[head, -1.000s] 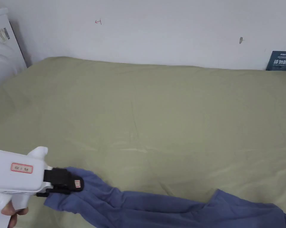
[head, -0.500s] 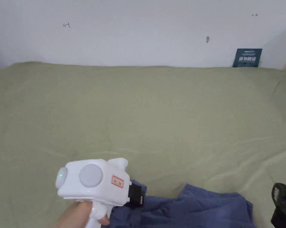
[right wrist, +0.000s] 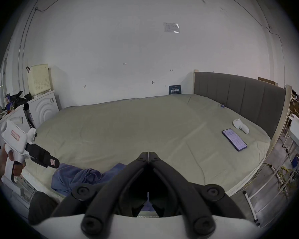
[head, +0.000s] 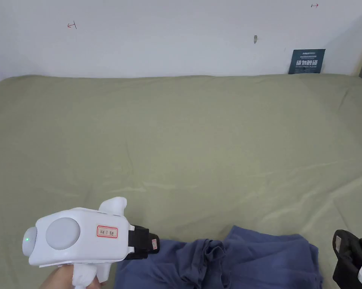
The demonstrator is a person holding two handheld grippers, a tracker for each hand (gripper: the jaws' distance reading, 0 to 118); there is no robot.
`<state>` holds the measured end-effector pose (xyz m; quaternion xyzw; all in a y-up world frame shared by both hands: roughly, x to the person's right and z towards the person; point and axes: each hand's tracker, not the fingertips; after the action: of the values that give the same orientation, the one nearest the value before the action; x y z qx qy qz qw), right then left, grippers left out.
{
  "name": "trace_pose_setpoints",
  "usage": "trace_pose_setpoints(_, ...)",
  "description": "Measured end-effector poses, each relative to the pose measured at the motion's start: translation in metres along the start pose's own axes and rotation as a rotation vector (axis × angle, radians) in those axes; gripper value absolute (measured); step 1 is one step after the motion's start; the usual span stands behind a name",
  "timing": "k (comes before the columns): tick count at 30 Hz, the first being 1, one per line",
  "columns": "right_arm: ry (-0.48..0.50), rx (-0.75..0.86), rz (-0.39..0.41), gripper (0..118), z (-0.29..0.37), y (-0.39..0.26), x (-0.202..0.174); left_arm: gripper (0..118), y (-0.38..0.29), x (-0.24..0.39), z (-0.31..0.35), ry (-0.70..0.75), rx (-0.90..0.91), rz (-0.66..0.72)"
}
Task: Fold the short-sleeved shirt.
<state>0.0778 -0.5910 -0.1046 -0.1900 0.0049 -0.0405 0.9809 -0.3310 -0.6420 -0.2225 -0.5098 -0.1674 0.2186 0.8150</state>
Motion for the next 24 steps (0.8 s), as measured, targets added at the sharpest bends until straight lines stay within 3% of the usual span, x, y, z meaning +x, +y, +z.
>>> trace_pose_setpoints(8, -0.002, -0.024, 0.008, 0, 0.000, -0.004, 0.000, 0, -0.024, 0.022, -0.099, -0.218, -0.165, 0.125)
trace_pose_setpoints(11, -0.016, -0.038, 0.008, 0, 0.000, -0.005, 0.003, 0, -0.036, 0.032, -0.140, -0.106, -0.190, 0.100)
trace_pose_setpoints(12, -0.021, -0.042, 0.007, 0, 0.001, -0.006, 0.004, 0, -0.038, 0.035, -0.139, -0.153, -0.174, 0.120)
trace_pose_setpoints(19, -0.020, -0.049, 0.016, 0, -0.004, -0.004, 0.001, 0, -0.023, 0.005, -0.032, -0.140, -0.054, 0.047)
trace_pose_setpoints(24, 0.011, -0.048, 0.032, 0, -0.010, -0.001, -0.014, 0, -0.018, -0.058, 0.041, 0.015, 0.028, 0.090)
